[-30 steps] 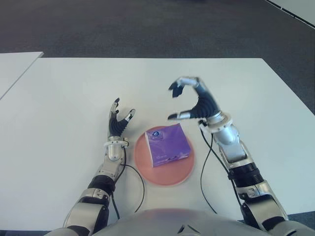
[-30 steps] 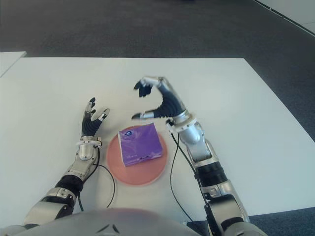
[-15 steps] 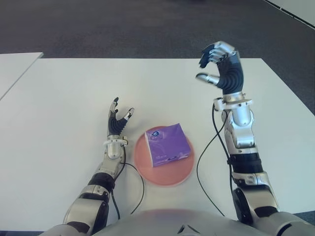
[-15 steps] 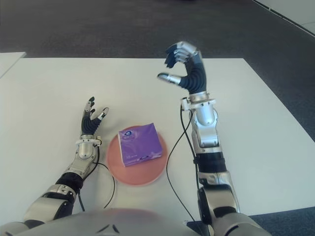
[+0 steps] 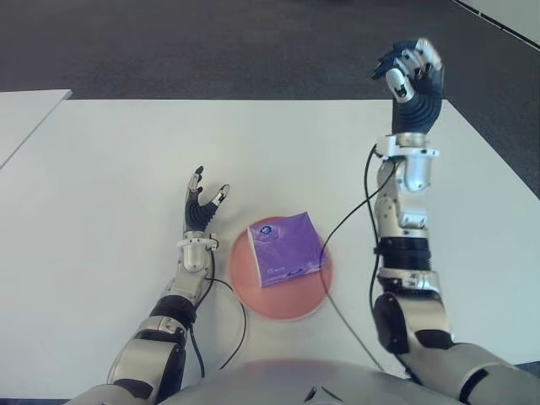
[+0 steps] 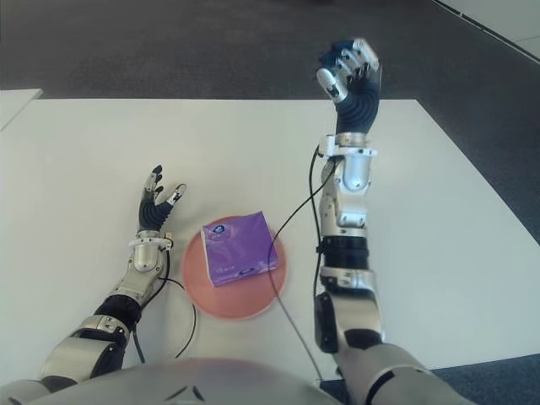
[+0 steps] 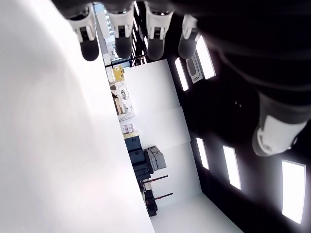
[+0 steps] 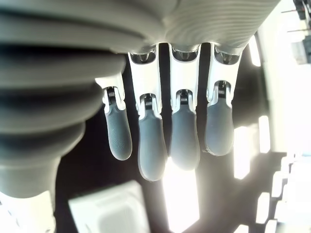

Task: Put the tissue paper into the plate.

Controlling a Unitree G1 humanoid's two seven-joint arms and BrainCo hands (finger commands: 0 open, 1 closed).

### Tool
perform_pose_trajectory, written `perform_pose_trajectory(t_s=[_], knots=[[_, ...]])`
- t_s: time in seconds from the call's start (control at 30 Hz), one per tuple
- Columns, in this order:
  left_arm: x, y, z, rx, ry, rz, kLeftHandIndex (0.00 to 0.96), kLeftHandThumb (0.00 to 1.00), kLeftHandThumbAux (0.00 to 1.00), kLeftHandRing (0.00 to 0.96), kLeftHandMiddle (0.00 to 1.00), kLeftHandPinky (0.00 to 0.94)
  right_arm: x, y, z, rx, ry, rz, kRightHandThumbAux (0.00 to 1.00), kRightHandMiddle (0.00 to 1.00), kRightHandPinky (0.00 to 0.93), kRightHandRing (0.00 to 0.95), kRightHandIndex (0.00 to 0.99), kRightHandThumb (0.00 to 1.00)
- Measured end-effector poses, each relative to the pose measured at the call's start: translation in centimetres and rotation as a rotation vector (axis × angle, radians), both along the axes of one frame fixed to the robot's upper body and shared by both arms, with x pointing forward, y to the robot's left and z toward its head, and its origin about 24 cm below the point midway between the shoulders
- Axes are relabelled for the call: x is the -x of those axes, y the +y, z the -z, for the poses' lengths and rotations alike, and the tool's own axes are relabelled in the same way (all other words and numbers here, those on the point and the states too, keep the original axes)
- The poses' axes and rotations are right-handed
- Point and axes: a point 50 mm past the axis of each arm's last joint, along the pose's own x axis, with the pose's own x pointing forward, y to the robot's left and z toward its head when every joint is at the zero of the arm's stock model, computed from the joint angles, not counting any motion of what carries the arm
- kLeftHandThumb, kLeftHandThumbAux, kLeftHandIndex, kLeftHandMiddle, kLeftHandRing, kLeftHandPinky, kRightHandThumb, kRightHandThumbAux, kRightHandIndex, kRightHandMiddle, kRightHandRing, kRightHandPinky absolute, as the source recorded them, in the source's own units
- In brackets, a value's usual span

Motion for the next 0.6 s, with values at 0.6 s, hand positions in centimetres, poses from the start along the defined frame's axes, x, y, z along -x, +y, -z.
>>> perform_pose_trajectory(t_s=[0.6], knots=[[0.2,0.1,-0.2,0.004,-0.011,0.007,0.0,0.039,0.511,0.0,0.0,0.0,0.3,-2.2,13.8,0.0,0.472,0.091,0.651,0.228,0.107,0.164,0.252,0.283]])
